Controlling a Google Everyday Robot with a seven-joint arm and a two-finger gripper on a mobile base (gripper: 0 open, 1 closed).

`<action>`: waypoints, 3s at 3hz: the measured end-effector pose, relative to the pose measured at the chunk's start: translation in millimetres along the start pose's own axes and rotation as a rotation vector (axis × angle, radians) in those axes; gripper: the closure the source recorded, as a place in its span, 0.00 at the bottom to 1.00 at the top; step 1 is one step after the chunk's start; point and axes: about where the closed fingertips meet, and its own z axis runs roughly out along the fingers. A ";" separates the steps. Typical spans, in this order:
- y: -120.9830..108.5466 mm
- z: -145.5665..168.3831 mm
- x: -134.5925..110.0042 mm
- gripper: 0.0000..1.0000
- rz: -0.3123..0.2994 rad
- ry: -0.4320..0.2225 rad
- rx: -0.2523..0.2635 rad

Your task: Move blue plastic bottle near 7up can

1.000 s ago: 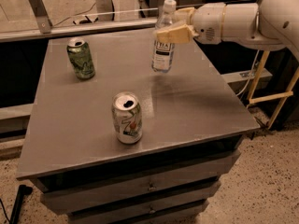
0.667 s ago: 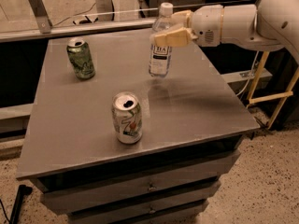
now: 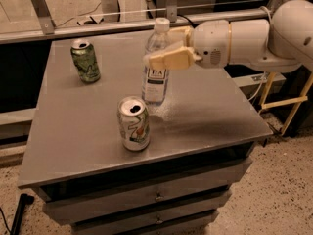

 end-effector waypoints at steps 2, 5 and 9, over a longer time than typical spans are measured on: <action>49.0 11.3 20.6 0.82 0.059 0.018 -0.053; 53.8 13.8 26.0 0.13 -0.032 0.041 -0.050; 53.5 -80.3 -36.1 0.00 0.008 -0.204 0.093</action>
Offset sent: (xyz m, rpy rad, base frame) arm -0.0349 0.0127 -0.0165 0.0014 0.0493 0.0283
